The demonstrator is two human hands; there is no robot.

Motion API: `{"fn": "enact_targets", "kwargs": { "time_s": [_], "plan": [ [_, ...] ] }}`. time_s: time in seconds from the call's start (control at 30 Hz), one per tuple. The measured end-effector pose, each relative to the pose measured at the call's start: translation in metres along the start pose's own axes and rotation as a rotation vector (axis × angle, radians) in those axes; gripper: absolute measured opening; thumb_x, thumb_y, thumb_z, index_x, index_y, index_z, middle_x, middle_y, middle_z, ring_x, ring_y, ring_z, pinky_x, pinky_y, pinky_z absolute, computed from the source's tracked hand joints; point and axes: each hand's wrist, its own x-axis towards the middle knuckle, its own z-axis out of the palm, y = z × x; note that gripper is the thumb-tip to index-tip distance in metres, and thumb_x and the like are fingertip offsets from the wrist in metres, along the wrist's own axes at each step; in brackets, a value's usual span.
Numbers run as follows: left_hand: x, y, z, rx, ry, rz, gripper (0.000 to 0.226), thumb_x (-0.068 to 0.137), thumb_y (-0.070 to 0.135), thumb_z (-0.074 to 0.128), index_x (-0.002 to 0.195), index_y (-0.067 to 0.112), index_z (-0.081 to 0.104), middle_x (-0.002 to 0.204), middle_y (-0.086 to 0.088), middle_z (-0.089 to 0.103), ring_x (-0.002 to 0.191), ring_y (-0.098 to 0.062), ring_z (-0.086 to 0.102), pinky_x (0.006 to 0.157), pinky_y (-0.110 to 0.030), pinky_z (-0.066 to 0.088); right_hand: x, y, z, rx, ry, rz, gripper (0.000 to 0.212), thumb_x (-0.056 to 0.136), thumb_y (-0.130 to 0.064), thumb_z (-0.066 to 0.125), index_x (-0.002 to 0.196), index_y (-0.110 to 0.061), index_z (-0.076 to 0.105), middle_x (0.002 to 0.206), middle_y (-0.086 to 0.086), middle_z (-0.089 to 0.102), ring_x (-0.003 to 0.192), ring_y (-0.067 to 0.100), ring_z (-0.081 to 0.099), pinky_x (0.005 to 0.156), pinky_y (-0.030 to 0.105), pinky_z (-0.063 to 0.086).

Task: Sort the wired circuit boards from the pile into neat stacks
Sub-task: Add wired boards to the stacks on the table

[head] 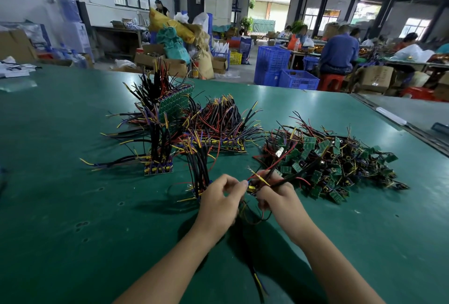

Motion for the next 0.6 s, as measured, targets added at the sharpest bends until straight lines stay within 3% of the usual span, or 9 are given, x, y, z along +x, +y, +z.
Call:
{"fn": "enact_targets", "kwargs": {
  "time_s": [0.17,0.3,0.43,0.5,0.6],
  "plan": [
    [-0.0003,0.0026,-0.0001,0.046,-0.060,-0.024,0.025,0.090,0.037,0.064,0.077,0.016,0.058,0.060,0.005,0.047,0.046,-0.008,0.038,0.047,-0.024,0.028,-0.0009,0.0020,0.0015,-0.105,-0.067,-0.086,0.029,0.073,-0.011,0.049,0.095,-0.027,0.059,0.064,-0.012,0.055,0.062,0.012,0.044,0.061,0.034,0.037],
    [-0.0001,0.0060,-0.0004,-0.168,-0.024,-0.088,0.021,0.093,0.023,0.063,0.083,0.005,0.058,0.067,-0.010,0.047,0.040,-0.011,0.032,0.041,-0.020,0.023,-0.0013,0.0015,0.0046,0.061,-0.067,-0.103,0.041,0.090,0.015,0.043,0.111,-0.017,0.057,0.084,-0.006,0.066,0.068,0.015,0.050,0.061,0.031,0.044],
    [0.0001,0.0076,-0.0013,-0.312,-0.021,-0.141,0.014,0.091,0.016,0.063,0.086,0.004,0.060,0.065,-0.007,0.054,0.039,-0.010,0.033,0.038,-0.017,0.022,-0.0017,-0.0019,0.0036,0.165,-0.040,-0.041,0.014,0.098,-0.008,0.052,0.108,-0.013,0.061,0.085,0.007,0.061,0.067,0.012,0.057,0.059,0.025,0.049],
    [0.0000,0.0082,-0.0005,-0.323,-0.023,-0.139,0.013,0.087,0.015,0.068,0.086,0.004,0.061,0.058,0.000,0.056,0.037,-0.008,0.032,0.038,-0.016,0.021,-0.0029,-0.0012,0.0029,0.148,-0.079,-0.038,0.017,0.092,-0.019,0.059,0.109,-0.015,0.060,0.091,0.003,0.064,0.071,0.010,0.059,0.063,0.024,0.051],
    [-0.0005,0.0080,-0.0001,-0.302,-0.015,-0.103,0.015,0.088,0.014,0.068,0.082,0.004,0.058,0.051,0.001,0.047,0.036,-0.007,0.031,0.039,-0.016,0.022,-0.0025,-0.0009,0.0036,0.203,-0.149,-0.041,0.023,0.088,-0.013,0.067,0.110,-0.011,0.061,0.094,0.000,0.069,0.077,0.010,0.062,0.066,0.021,0.050]
  ]
}}
